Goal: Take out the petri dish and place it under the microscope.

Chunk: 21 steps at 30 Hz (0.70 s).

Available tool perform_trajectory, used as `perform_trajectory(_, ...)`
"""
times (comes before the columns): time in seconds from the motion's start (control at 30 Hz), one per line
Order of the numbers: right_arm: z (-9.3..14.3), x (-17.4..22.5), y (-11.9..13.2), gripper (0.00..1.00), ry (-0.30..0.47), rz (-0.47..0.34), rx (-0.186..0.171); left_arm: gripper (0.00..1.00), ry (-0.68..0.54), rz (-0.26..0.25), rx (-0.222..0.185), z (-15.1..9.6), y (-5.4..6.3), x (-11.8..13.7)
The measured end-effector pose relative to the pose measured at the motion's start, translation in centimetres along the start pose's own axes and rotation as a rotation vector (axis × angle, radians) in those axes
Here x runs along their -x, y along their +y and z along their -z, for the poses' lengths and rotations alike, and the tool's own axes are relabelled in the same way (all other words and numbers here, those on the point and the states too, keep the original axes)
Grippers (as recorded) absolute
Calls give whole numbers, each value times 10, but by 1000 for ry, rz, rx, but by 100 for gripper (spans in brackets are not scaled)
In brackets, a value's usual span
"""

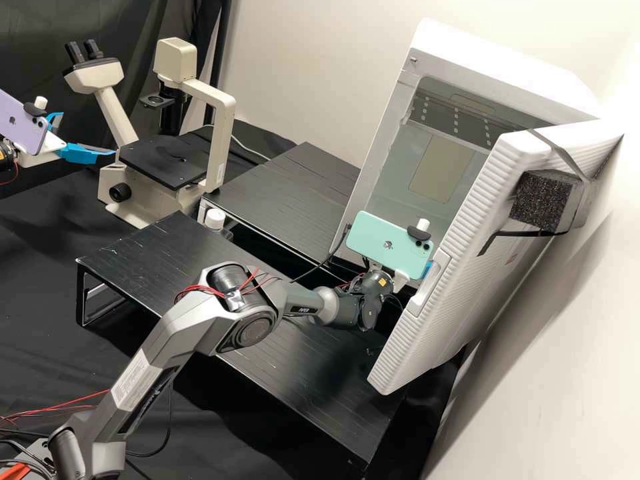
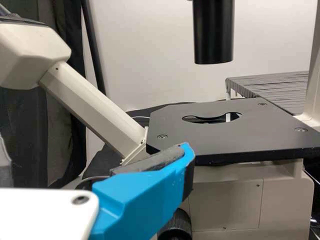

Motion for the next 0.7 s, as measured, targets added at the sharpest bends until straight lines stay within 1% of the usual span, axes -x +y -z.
perform_trajectory(0.7, 4, -2, -3, 0, 7, 7, 0, 100, 0, 0, 0, 0, 0, 0)
